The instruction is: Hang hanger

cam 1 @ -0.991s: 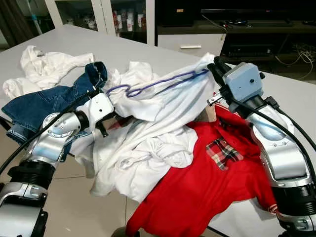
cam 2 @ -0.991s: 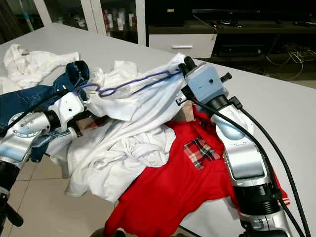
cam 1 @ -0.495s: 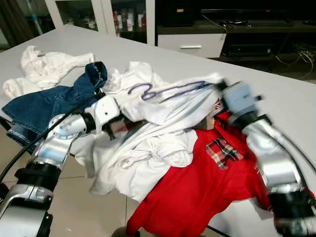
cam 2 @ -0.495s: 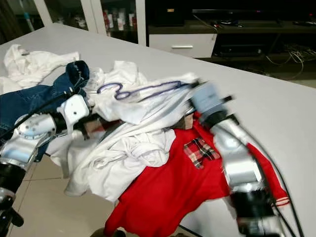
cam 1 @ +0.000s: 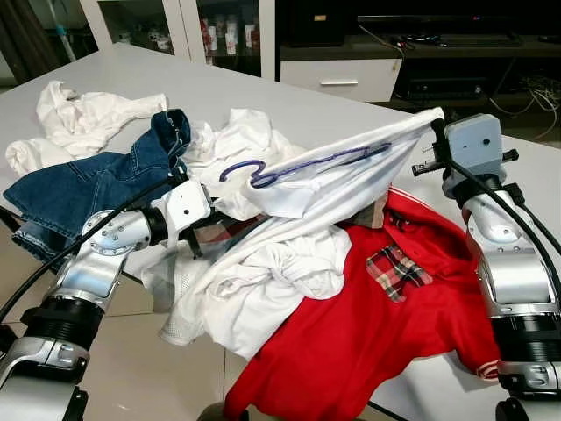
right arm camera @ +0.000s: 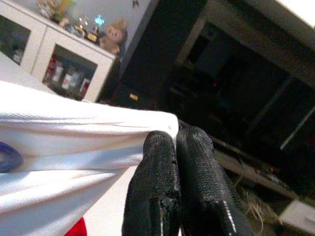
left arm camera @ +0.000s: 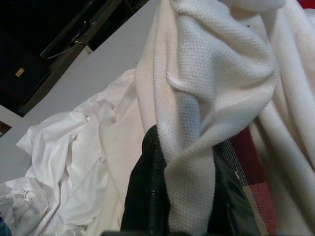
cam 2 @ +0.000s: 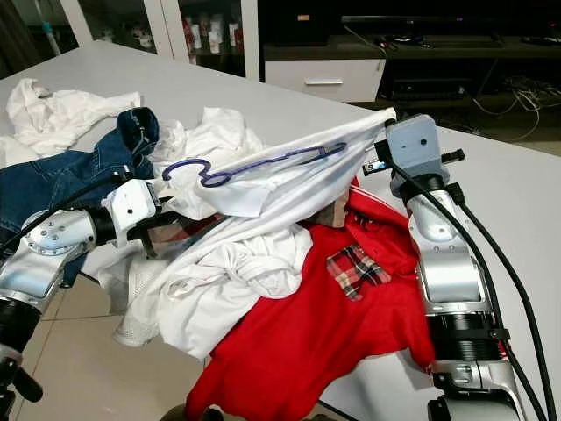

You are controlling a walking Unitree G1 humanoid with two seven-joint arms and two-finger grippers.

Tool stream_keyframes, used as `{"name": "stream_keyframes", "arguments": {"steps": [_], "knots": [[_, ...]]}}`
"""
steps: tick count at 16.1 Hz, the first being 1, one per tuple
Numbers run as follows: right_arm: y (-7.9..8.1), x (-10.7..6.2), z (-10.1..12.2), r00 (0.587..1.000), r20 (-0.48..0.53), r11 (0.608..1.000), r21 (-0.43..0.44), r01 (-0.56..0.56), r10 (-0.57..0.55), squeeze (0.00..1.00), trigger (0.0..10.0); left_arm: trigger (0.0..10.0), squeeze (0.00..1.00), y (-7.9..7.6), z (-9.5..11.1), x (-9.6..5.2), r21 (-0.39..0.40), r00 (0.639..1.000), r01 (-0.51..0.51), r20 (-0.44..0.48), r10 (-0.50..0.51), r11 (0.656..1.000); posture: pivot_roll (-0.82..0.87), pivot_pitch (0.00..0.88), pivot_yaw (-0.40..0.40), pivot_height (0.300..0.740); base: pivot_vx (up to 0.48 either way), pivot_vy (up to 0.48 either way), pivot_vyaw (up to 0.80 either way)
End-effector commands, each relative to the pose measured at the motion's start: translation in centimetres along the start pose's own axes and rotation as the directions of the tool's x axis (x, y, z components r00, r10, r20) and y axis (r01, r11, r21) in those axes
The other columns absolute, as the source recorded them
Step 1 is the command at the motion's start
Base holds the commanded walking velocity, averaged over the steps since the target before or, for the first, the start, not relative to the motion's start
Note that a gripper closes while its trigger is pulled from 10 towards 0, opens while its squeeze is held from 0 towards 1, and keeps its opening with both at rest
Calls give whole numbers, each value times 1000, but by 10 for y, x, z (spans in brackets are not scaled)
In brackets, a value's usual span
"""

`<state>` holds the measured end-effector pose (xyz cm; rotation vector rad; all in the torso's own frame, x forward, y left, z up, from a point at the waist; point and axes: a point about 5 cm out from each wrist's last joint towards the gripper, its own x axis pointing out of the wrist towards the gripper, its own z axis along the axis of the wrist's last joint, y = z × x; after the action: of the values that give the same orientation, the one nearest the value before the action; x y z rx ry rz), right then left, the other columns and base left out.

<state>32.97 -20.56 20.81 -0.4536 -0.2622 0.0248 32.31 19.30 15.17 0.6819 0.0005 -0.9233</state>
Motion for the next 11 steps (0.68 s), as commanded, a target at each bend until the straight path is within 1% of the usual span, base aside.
{"name": "stream_keyframes", "arguments": {"steps": [1, 3, 4, 5, 6, 8, 9, 11], "knots": [[-6, 0, 10, 998, 55, 1000, -4, 14, -14, 0, 10000, 0, 0, 3, -1, -7, 11, 1000, -7, -15, 7, 1000, 74, 0, 18, 740, 0, 0, 0], [-5, -2, 1, 999, 23, 999, -21, 23, -23, 0, 10000, 0, 0, 5, 4, -7, 22, 999, -17, 33, 16, 1000, 72, 0, 20, 740, 0, 0, 0], [1, -1, -1, 1000, 15, 1000, -21, 1, -1, 0, 10000, 0, 0, 5, 15, -5, 49, 994, -6, 114, 0, 999, 72, 0, 20, 740, 0, 0, 0], [12, 1, -1, 999, 10, 999, -21, -46, 46, 0, 10000, 0, 0, 3, 24, -4, 50, 983, 11, 180, -20, 999, 72, 0, 20, 740, 0, 0, 0], [18, 2, -1, 998, 9, 998, -17, -67, 67, 0, 10000, 0, 0, 3, 26, -3, 48, 979, 18, 200, -28, 999, 72, 0, 20, 740, 0, 0, 0], [24, 4, 2, 997, 17, 997, -5, -78, 78, 0, 10000, 0, 0, 2, 27, -2, 45, 979, 25, 203, -34, 999, 66, 0, 29, 740, 0, 0, 0], [25, 6, 6, 997, 33, 997, 4, -76, 76, 0, 10000, 0, 0, 2, 23, -2, 47, 984, 28, 175, -36, 999, 68, 0, 29, 740, 0, 0, 0], [22, 7, 11, 996, 54, 997, 9, -70, 70, 0, 10000, 0, 0, 2, 18, -5, 45, 988, 34, 147, -41, 998, 69, 0, 28, 740, 0, 0, 0]]}}
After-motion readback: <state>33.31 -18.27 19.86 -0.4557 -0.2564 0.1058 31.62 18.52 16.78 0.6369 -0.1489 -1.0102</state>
